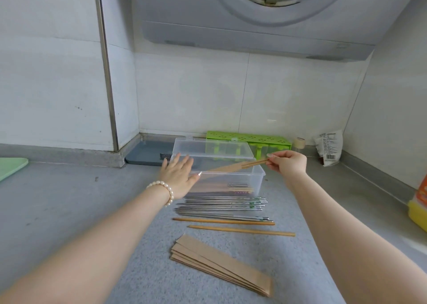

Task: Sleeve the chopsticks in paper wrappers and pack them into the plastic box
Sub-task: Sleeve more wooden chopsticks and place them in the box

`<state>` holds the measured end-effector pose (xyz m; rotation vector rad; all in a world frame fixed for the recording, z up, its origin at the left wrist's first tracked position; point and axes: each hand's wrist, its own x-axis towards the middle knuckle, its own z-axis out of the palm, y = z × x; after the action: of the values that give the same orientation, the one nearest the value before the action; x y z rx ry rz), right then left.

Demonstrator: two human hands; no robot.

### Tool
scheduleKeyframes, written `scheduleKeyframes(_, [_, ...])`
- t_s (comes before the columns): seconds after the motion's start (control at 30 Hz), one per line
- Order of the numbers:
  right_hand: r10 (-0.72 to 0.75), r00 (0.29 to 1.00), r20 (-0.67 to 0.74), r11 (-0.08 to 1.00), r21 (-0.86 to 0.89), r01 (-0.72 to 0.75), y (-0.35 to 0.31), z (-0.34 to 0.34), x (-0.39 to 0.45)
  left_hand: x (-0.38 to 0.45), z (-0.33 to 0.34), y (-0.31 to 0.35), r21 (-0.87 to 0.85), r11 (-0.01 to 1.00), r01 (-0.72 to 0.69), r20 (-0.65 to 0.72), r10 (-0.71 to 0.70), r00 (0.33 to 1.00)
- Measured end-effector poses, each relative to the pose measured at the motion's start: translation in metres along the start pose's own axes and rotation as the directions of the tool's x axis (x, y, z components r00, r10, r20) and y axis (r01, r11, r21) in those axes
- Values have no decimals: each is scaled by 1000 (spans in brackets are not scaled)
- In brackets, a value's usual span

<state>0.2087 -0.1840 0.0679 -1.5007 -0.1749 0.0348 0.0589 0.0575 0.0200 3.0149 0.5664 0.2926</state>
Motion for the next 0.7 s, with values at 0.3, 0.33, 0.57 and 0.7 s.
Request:
scheduleKeyframes(0.3, [-73,997,24,817,-572,74,13,43,2,6,0,-3,48,999,-11,77,7,997])
scheduleKeyframes(0.33, [-126,991,49,744,-656,127,12,47,1,6,0,-3,50,999,-9,78,5,997])
scheduleKeyframes(0.57, [-100,989,113,502,-852,148,20,55,-3,4,-2,-2,54,998,-16,103,10,995])
scheduleKeyframes(0.7, [-188,965,180,623,-738,259,24,43,-16,5,-8,-2,43,999,-17,136,11,991])
